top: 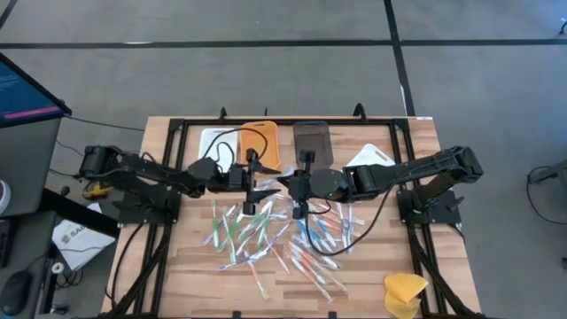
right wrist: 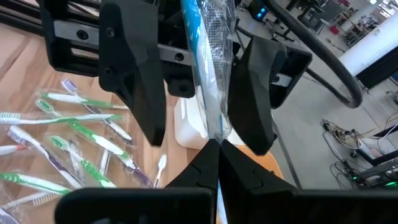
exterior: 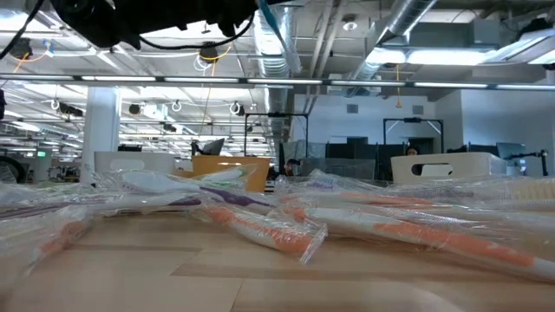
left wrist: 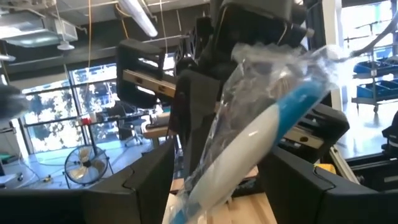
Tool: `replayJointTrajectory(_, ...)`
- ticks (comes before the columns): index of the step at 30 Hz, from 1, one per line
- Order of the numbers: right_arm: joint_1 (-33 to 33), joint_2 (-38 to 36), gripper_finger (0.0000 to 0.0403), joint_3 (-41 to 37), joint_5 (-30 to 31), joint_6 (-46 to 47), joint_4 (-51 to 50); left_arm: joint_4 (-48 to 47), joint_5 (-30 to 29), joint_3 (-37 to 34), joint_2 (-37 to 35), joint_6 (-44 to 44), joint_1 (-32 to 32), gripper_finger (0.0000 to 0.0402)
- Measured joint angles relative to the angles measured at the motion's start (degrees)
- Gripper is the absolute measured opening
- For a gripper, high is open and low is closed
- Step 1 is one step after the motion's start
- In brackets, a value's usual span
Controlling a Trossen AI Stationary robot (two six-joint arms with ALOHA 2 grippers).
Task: Pick & Place Toothbrushes
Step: Put the blue toothbrush into the left white bin
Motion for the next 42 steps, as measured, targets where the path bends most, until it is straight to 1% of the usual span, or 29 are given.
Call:
replayJointTrajectory(17,-0.64,0.02,0.0,0.0,-0.09,0.07,-0.44,0.6,-0.08,0.09,-0.2,0.07,0.0,0.0218)
replayJointTrajectory(19,-0.63,0.02,0.0,0.0,-0.07,0.07,-0.75,0.53,-0.09,0.09,-0.2,0.08,0.0,0.0213)
replayJointTrajectory(22,-0.63,0.02,0.0,0.0,-0.09,0.18,-1.42,0.37,-0.44,0.09,-0.2,0.09,0.0,0.0192)
replayJointTrajectory(24,-0.61,0.02,0.0,-0.02,-0.09,0.52,-1.46,0.34,-0.46,0.09,-0.2,0.09,0.0,0.0169)
replayJointTrajectory(29,-0.63,0.02,0.0,-0.02,-2.69,0.63,-1.66,-0.03,-0.43,0.07,-0.2,0.09,0.0,0.0095)
replayJointTrajectory(33,-0.59,0.02,0.0,-0.02,-2.98,0.63,-1.66,-0.13,-0.5,0.07,-0.2,0.41,0.04,0.0027)
replayJointTrajectory(34,-0.57,0.02,0.0,-0.02,-2.97,0.63,-1.66,-0.24,-0.49,0.07,-0.2,0.83,0.07,0.0015)
replayJointTrajectory(42,-0.59,0.02,0.0,-0.04,-3.1,0.63,-1.61,-0.78,-0.44,0.07,-0.2,1.47,0.04,0.001)
